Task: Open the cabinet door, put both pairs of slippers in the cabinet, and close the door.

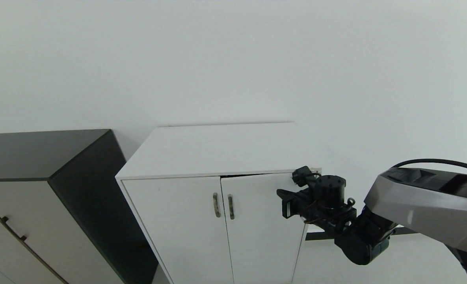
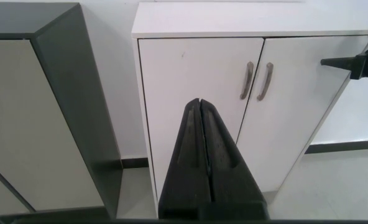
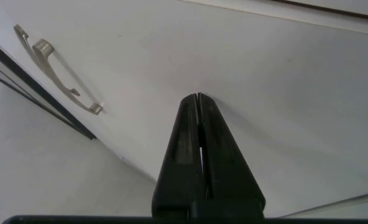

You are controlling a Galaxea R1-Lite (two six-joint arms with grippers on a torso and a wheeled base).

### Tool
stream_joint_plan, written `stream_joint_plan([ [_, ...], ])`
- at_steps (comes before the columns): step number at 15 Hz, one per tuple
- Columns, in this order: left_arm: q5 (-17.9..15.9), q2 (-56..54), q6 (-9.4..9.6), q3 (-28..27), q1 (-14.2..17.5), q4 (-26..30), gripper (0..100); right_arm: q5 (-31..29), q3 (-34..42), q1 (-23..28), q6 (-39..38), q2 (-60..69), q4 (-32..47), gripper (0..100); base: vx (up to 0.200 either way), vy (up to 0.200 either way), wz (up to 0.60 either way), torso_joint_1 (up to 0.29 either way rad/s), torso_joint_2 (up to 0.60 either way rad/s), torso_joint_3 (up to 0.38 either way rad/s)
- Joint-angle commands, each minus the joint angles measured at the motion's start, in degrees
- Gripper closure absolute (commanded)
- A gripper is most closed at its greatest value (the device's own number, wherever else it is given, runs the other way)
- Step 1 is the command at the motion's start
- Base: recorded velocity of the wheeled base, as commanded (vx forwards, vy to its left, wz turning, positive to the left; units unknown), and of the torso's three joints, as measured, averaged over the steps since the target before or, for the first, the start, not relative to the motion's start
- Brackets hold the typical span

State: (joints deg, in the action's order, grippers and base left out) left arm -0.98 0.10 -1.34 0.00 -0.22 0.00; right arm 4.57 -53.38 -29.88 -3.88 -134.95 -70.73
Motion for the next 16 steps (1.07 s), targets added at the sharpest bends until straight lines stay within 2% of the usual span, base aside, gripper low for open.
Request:
stream_joint_plan([
  [1, 0.0, 0.0, -0.07, 0.0, 0.0, 0.0, 100, 0.1, -0.2, 0.3, 0.0, -0.1, 0.0, 100, 0.0, 0.0, 0.0, 0.0, 0.0, 0.0],
  [13, 0.0, 0.0, -0.07, 0.0, 0.0, 0.0, 100, 0.0, -1.1, 2.0, 0.0, -0.5, -0.1, 100, 0.0, 0.0, 0.0, 0.0, 0.0, 0.0],
  [16, 0.0, 0.0, -0.07, 0.0, 0.0, 0.0, 100, -0.1, 1.2, 2.1, 0.0, 2.9, -1.6, 100, 0.0, 0.0, 0.0, 0.0, 0.0, 0.0],
])
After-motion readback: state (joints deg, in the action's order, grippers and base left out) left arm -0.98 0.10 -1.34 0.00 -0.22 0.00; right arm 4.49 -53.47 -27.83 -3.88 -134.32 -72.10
